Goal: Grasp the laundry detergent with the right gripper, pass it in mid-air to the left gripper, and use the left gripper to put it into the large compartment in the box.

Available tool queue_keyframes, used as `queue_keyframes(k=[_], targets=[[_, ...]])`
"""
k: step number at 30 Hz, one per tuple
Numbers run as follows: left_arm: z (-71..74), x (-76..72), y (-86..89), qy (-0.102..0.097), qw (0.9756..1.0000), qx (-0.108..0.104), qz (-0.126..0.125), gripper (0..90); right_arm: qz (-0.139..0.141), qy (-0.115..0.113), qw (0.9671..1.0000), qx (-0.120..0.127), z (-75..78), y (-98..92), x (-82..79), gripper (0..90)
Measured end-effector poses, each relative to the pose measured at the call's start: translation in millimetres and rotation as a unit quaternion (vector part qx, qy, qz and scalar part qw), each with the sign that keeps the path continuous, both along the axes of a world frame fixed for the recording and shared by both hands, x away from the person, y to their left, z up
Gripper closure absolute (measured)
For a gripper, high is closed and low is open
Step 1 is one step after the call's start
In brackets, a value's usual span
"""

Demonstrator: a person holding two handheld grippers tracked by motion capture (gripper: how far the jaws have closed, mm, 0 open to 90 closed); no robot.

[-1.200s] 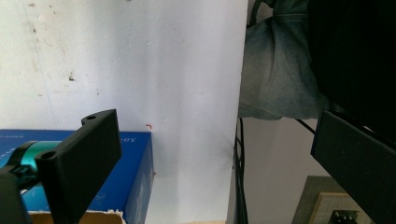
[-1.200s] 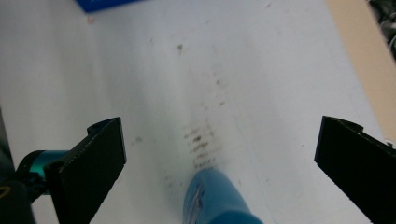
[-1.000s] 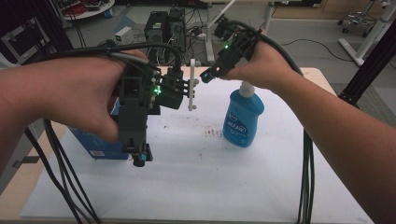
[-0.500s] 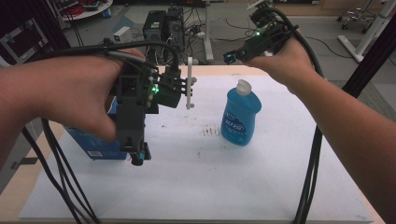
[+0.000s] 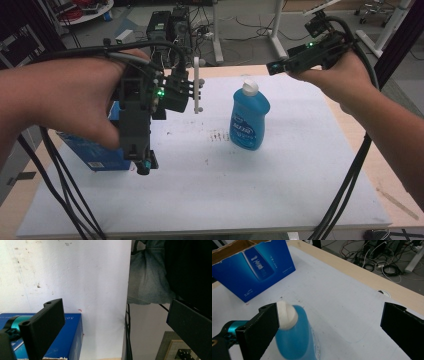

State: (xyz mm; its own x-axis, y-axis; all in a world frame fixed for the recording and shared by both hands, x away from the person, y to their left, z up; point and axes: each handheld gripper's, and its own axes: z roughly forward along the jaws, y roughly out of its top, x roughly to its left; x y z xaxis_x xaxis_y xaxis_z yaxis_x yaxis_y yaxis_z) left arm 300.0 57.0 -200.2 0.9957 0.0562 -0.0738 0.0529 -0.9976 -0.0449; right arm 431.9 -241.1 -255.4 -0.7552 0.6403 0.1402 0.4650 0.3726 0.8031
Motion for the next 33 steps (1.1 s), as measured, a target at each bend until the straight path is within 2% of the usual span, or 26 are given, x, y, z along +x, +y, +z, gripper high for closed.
queue_keyframes(k=[4, 9, 14, 23, 33], targets=[[0.1, -1.4, -0.9, -0.001, 1.0, 0.004, 0.003, 1.7, 0.008, -0.01, 0.9998, 0.018, -5.7, -20.1, -14.2, 1.0], [2.2, -2.2, -2.5, -0.002, 1.0, 0.005, 0.005, 1.7, 0.014, -0.013, 0.9996, 0.023, -18.7, -42.3, -31.0, 1.0], [1.4, -4.2, -6.2, -0.002, 1.0, 0.006, 0.004, 1.7, 0.039, -0.018, 0.9982, 0.042, -37.0, -54.2, -44.0, 1.0], [0.5, -6.0, -7.6, -0.001, 1.0, 0.005, 0.005, 1.7, 0.071, 0.0, 0.9962, 0.051, -74.5, -45.8, -53.0, 0.9], [-2.4, -4.8, -2.2, 0.001, 0.9999, 0.004, 0.011, 1.7, 0.076, 0.011, 0.995, 0.064, -110.2, -26.6, -50.4, 0.9]])
